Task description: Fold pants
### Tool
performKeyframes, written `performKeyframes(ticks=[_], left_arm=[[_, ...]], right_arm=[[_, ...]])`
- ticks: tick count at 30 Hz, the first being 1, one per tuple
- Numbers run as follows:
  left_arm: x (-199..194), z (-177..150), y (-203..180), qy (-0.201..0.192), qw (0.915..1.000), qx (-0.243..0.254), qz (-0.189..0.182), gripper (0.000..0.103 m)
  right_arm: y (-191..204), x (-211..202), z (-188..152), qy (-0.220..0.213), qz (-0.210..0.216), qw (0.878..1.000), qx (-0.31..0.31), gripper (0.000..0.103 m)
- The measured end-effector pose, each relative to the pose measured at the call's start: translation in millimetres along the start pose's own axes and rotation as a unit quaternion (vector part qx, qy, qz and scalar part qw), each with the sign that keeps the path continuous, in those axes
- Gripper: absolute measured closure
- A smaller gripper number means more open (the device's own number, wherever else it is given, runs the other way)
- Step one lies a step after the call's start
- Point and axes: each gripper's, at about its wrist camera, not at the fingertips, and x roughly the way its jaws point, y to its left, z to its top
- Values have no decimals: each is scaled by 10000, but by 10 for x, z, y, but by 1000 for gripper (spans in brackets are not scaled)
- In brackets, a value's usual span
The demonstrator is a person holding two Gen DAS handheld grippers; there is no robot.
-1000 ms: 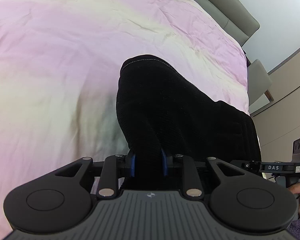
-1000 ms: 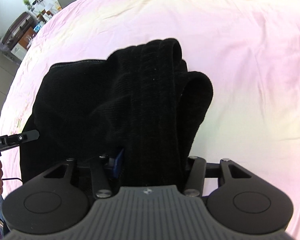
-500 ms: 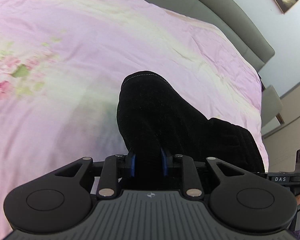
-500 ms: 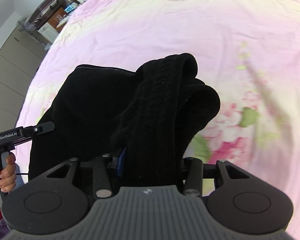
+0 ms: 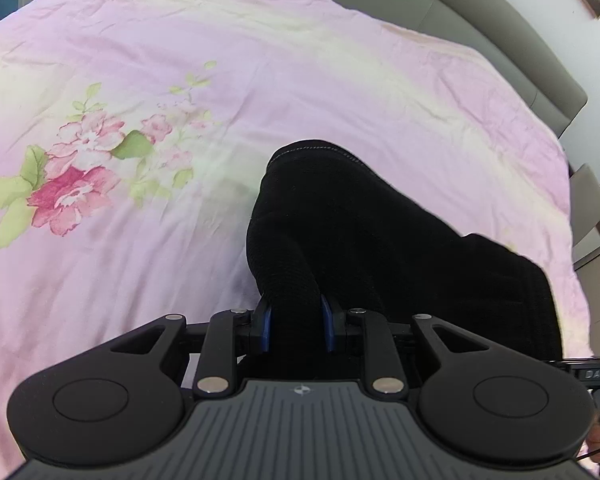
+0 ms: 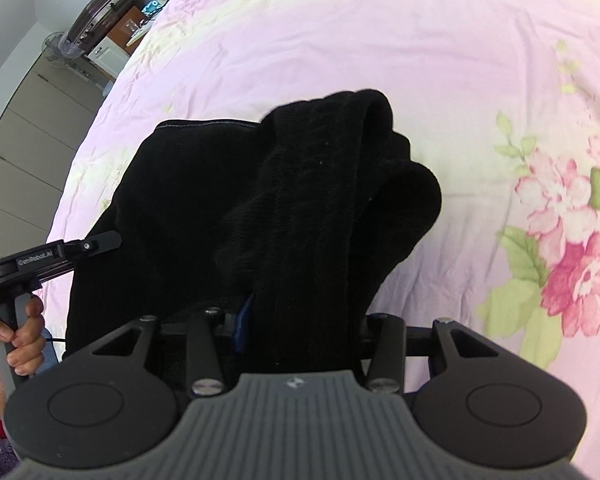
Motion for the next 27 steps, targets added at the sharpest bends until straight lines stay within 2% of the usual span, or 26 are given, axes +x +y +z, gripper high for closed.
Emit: performKeyframes(ticks=[7,9,11,14,17,19,22,27], left_arm=[[112,-82,44,91,9992,231,315,70],[77,-79,27,62,9989,220,405,61],[24,-75,-10,12,9981,257,553,55],[-90,-73,-80,-70,9961,393,787,54],[-275,-67,-169,-210,9934,569,969,54],[-419,-70,-246,-271,9926,714,948,54],[-618,-116,-395,-300,9897,1059,920,54],[-834,-363,-540,-178,9834,1545,935,54]], right_arm=[[70,196,27,115,-278,9995,-130,51],[72,153,10,120,-399,9988,-256,48],[124,138,14,95,-613,9974,-376,38],[80,-90,-104,-81,-1132,9906,-761,32],[136,-262,-129,-293,-1273,9868,-962,30],[182,-429,-171,-485,-1306,9844,-1073,28],[276,-669,-255,-765,-1315,9798,-1300,29],[447,-892,-590,-1219,-1212,9653,-1967,47]])
